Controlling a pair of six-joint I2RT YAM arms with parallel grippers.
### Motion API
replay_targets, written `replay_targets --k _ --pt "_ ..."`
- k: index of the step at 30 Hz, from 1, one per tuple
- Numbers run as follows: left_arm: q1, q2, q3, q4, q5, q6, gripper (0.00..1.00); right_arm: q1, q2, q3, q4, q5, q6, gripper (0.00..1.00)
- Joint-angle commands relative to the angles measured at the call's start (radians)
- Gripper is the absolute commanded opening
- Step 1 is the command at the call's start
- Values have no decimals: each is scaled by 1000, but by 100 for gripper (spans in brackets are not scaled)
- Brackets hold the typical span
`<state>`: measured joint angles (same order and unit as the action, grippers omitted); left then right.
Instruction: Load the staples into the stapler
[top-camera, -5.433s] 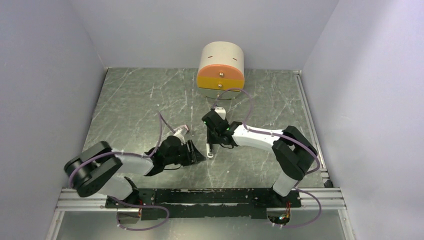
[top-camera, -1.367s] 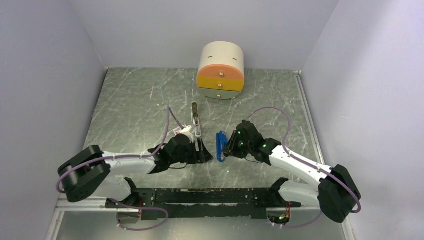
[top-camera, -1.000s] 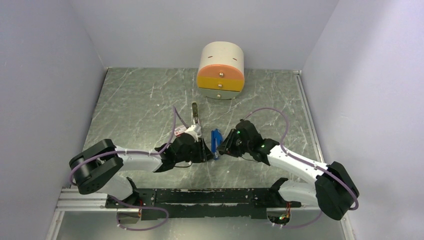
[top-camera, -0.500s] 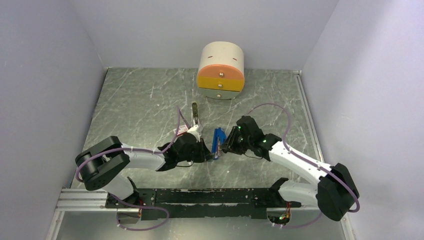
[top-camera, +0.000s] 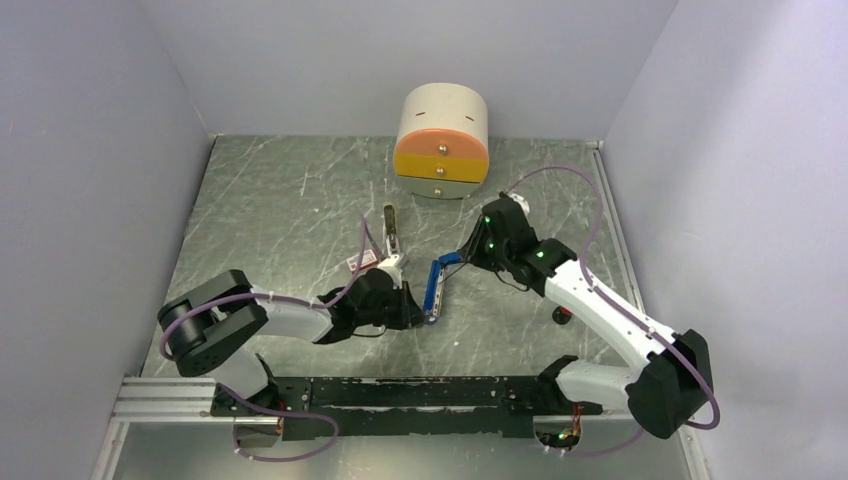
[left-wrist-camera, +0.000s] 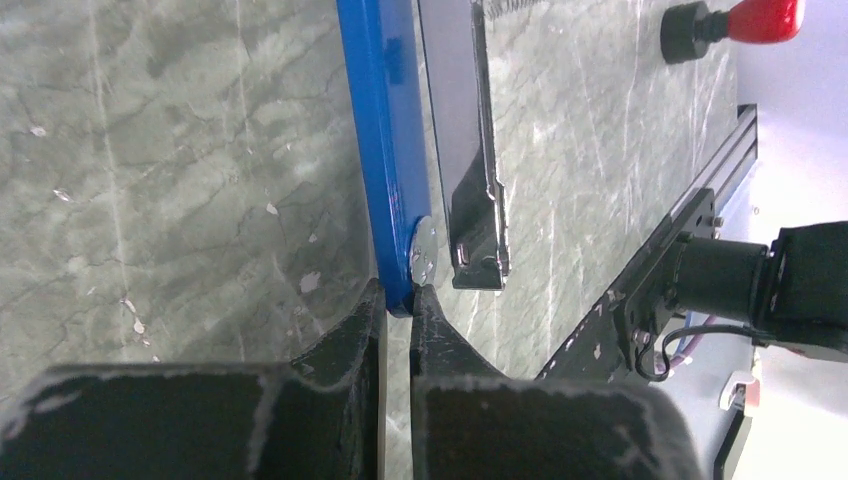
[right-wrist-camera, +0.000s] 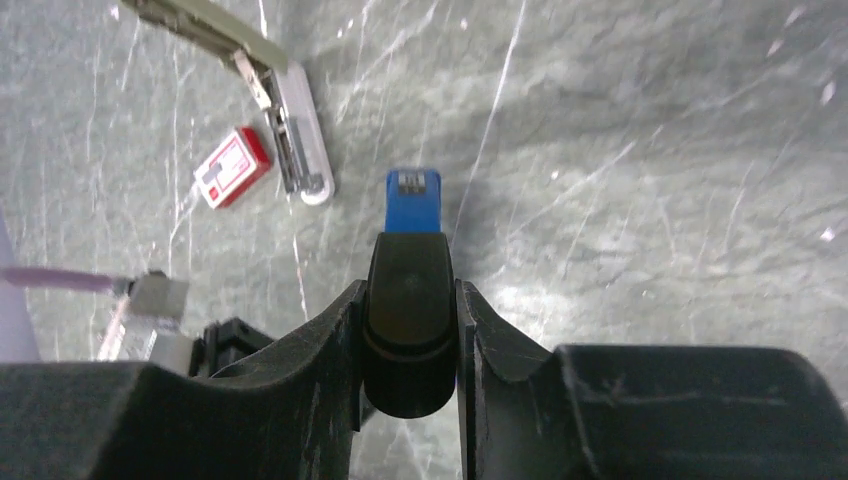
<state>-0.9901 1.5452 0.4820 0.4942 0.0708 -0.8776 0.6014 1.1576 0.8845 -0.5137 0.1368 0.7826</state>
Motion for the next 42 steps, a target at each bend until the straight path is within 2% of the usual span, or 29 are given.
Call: replay_targets --k 1,14,24,31,36,42 --pt "-33 38 -35 -27 78 65 5 -65 50 70 112 195 -101 19" --pt "-43 51 -43 -47 53 33 5 -124 222 93 244 90 -197 25" --pt "-42 56 -48 -77 29 28 5 -158 378 194 244 41 -273 31" --pt "-42 60 -47 -98 3 22 5 -159 456 207 231 -106 -323 34" --pt "-43 64 -48 -111 -9 23 5 -160 479 199 236 -132 -329 39" --pt "-43 51 -57 -97 -5 -4 5 -160 467 189 253 -199 -330 52"
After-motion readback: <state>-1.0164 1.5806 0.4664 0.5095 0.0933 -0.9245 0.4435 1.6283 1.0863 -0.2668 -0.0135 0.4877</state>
